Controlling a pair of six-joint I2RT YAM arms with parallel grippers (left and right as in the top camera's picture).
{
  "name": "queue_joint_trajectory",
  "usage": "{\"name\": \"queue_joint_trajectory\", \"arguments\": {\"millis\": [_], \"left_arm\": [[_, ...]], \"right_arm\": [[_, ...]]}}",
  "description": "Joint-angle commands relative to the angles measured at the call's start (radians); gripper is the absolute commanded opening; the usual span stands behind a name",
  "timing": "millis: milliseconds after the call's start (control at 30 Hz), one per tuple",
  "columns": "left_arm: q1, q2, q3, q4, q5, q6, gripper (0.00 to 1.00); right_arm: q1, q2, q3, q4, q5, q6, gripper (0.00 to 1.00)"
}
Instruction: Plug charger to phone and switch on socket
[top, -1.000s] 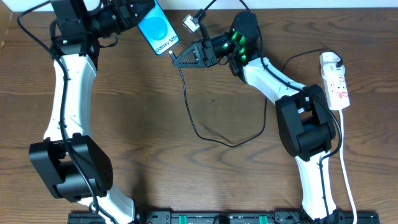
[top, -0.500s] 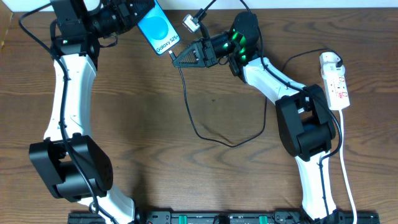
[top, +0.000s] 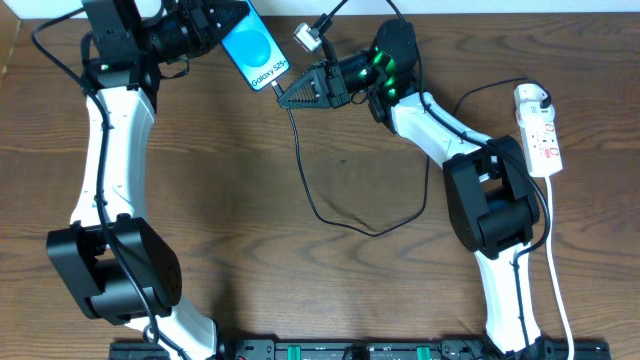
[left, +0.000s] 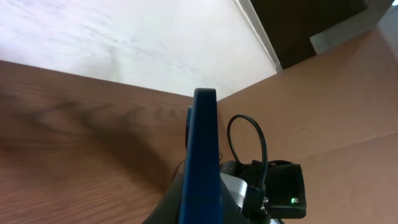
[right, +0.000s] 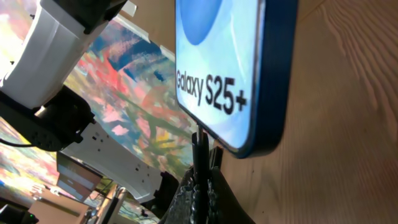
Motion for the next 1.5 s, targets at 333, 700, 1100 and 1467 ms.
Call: {"name": "queue_joint_trajectory", "arguments": {"millis": [333,700,1100,1467], "left_arm": [[0.002,-0.012,0.007,0.005,0.030,-0.031,0.07],[0.000,-0.012,0.007,0.005,0.045,-0.016,0.07],[-0.037,-0.011,0.007,0.005,0.044,0.032,0.07],[-0.037,-0.008,0.007,0.005,-0.009,0.058,0.07]], "right_arm": [[-0.008,0.005,0.006,0.007,-0.014,0.003,0.01],[-0.018,0.005,0.006,0.008,-0.014,0.003,0.01],[-0.017,0.005,0.006,0.007,-0.014,0.008,0.01],[-0.017,0.005,0.006,0.007,-0.014,0.011,0.01]]}}
